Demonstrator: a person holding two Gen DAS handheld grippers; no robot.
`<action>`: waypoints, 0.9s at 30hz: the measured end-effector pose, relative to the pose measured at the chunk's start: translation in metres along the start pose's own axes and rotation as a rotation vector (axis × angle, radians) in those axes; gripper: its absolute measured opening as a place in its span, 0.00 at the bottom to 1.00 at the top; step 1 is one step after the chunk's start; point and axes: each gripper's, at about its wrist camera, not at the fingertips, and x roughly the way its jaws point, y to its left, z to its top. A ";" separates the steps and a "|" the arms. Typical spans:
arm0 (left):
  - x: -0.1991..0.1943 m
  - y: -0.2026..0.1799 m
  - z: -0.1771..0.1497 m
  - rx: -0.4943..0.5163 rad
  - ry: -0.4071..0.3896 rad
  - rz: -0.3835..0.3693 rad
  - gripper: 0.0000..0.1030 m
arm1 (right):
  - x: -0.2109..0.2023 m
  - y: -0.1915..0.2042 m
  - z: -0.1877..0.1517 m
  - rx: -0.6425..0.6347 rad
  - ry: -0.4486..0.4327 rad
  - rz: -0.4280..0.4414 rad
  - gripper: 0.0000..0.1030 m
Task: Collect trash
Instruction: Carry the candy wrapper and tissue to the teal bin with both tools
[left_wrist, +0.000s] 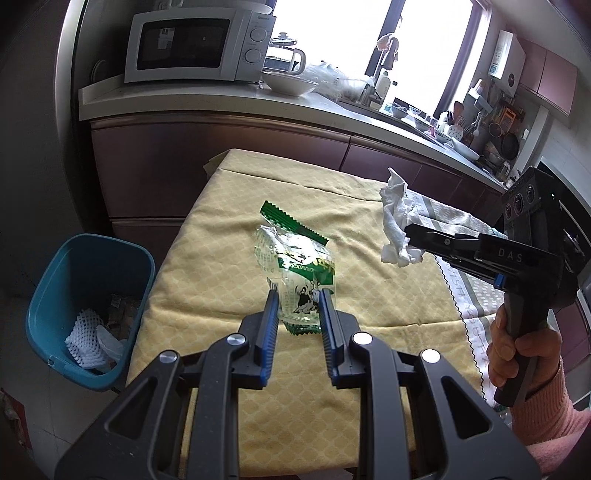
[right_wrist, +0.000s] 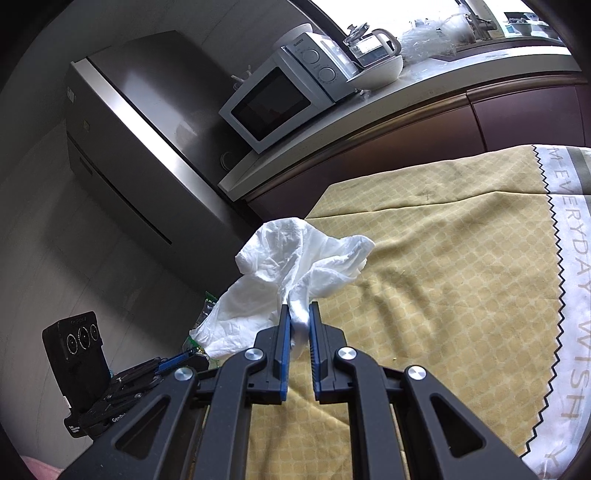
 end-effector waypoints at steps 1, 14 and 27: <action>-0.001 0.001 0.000 -0.001 -0.003 0.003 0.21 | 0.002 0.001 0.001 -0.003 0.005 0.002 0.08; -0.017 0.015 -0.004 -0.022 -0.030 0.023 0.21 | 0.011 0.026 -0.009 -0.054 0.032 0.018 0.08; -0.027 0.028 -0.007 -0.040 -0.042 0.042 0.21 | 0.023 0.045 -0.016 -0.078 0.057 0.043 0.08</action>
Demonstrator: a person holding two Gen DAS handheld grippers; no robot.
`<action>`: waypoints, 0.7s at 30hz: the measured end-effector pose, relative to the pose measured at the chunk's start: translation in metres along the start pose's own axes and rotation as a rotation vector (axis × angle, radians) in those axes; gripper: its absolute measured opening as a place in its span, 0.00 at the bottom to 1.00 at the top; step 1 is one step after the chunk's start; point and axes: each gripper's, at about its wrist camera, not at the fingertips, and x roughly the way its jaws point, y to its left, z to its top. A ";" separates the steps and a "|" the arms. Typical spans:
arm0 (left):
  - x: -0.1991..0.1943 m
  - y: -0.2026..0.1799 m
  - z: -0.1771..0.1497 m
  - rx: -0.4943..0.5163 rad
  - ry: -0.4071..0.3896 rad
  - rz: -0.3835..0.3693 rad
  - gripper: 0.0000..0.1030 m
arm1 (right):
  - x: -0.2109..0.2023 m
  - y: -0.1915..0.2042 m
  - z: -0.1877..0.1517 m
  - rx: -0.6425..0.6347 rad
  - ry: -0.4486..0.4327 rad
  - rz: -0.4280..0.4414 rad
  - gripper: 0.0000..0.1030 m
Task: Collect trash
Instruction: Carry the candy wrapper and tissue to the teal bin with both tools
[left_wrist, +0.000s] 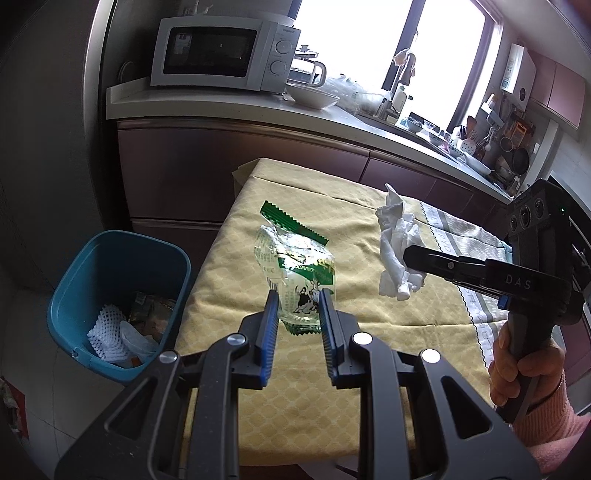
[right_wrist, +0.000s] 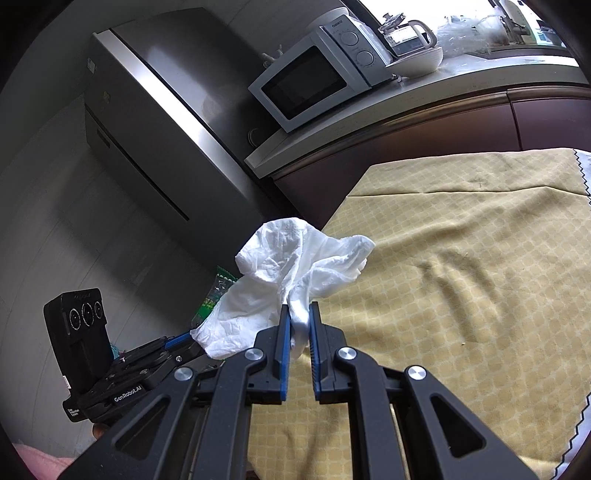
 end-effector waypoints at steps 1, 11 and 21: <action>-0.001 0.001 0.000 -0.002 0.000 0.001 0.21 | 0.001 0.001 0.000 -0.001 0.001 0.002 0.08; -0.008 0.013 0.000 -0.019 -0.012 0.022 0.21 | 0.017 0.010 0.003 -0.019 0.023 0.016 0.08; -0.014 0.027 0.000 -0.044 -0.023 0.038 0.21 | 0.041 0.023 0.006 -0.046 0.055 0.033 0.08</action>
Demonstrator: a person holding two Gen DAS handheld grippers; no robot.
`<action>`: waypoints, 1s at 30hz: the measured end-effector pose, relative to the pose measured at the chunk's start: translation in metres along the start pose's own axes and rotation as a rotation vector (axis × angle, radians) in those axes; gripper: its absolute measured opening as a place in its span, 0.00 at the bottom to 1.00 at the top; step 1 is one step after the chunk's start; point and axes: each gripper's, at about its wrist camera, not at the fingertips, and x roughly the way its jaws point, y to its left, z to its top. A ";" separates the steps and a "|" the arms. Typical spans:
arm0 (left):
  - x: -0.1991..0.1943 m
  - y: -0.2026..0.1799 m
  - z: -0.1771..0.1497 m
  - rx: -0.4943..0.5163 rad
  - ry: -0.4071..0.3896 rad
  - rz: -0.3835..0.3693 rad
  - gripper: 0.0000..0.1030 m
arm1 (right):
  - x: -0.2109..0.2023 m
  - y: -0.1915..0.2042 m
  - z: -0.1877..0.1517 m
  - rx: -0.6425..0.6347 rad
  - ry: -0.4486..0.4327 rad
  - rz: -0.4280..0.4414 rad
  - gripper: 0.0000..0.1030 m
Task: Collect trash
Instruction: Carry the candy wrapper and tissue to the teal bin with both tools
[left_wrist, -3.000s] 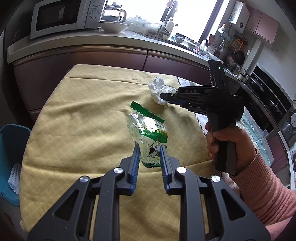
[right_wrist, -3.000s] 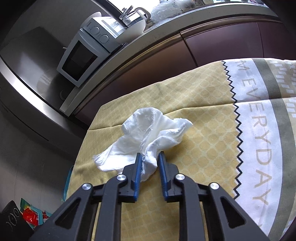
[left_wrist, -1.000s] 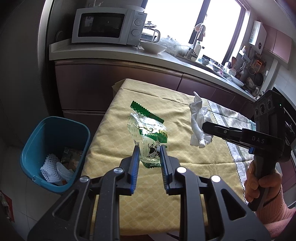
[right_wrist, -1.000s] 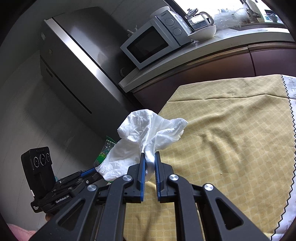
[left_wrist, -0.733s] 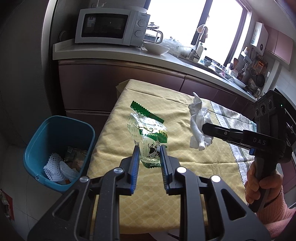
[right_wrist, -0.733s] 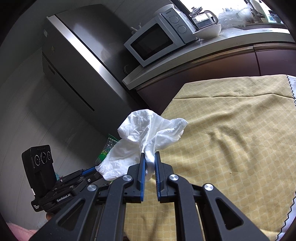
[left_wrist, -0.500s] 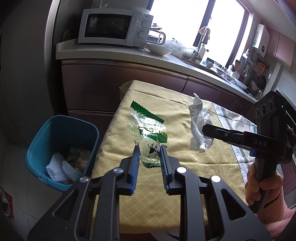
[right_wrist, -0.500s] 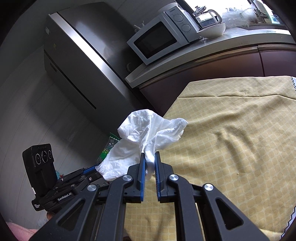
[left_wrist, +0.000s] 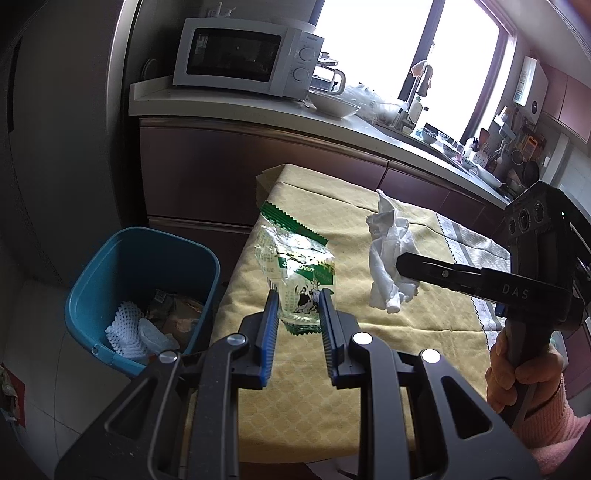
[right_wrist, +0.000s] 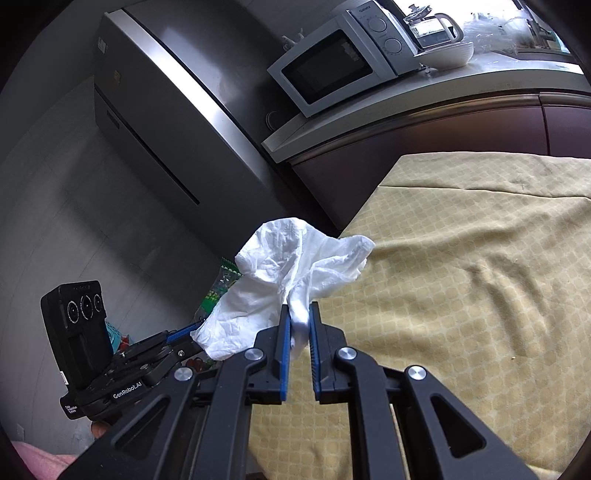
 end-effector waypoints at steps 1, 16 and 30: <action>0.000 0.002 0.000 -0.003 -0.001 0.001 0.21 | 0.003 0.001 0.001 -0.003 0.004 0.001 0.08; -0.007 0.023 0.002 -0.030 -0.016 0.036 0.21 | 0.037 0.016 0.007 -0.038 0.049 0.024 0.08; -0.006 0.052 0.008 -0.071 -0.024 0.086 0.21 | 0.075 0.028 0.018 -0.060 0.102 0.045 0.08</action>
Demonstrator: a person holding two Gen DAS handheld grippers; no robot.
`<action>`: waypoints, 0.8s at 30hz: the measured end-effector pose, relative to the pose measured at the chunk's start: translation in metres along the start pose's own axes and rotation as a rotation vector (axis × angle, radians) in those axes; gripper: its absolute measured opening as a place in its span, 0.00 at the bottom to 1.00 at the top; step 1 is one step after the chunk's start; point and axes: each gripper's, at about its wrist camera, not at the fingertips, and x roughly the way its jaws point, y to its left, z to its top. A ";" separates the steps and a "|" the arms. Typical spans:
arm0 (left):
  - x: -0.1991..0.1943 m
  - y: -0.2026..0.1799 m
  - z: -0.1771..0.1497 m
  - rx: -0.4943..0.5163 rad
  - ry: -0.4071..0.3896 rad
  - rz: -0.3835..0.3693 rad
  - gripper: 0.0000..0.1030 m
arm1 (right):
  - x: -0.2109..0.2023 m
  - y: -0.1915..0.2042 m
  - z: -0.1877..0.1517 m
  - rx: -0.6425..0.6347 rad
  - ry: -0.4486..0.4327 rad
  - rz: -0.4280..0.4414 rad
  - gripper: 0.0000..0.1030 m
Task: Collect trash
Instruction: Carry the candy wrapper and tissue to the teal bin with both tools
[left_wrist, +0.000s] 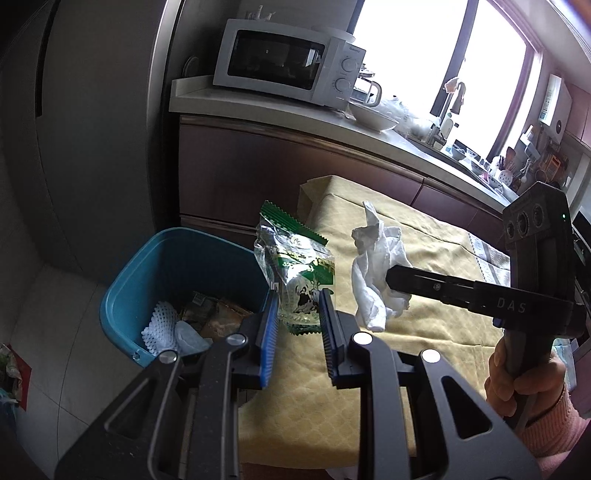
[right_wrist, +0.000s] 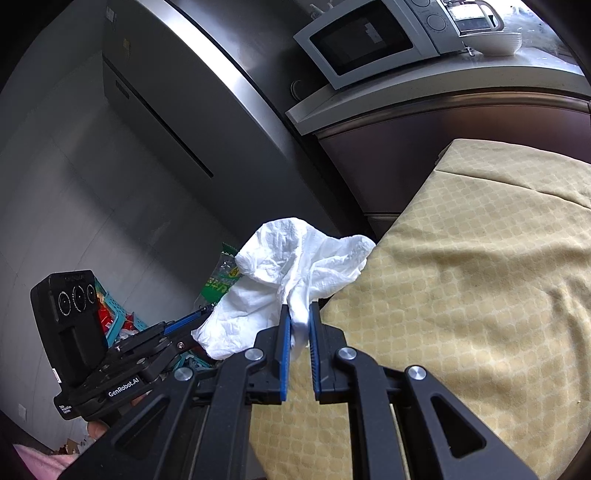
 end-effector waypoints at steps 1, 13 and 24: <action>0.001 0.002 0.000 -0.003 0.001 0.003 0.21 | 0.003 0.001 0.001 -0.002 0.003 -0.002 0.08; 0.012 0.030 0.002 -0.046 0.013 0.052 0.21 | 0.036 0.013 0.012 -0.036 0.055 -0.001 0.08; 0.029 0.057 -0.001 -0.087 0.041 0.103 0.22 | 0.066 0.020 0.017 -0.051 0.106 -0.034 0.08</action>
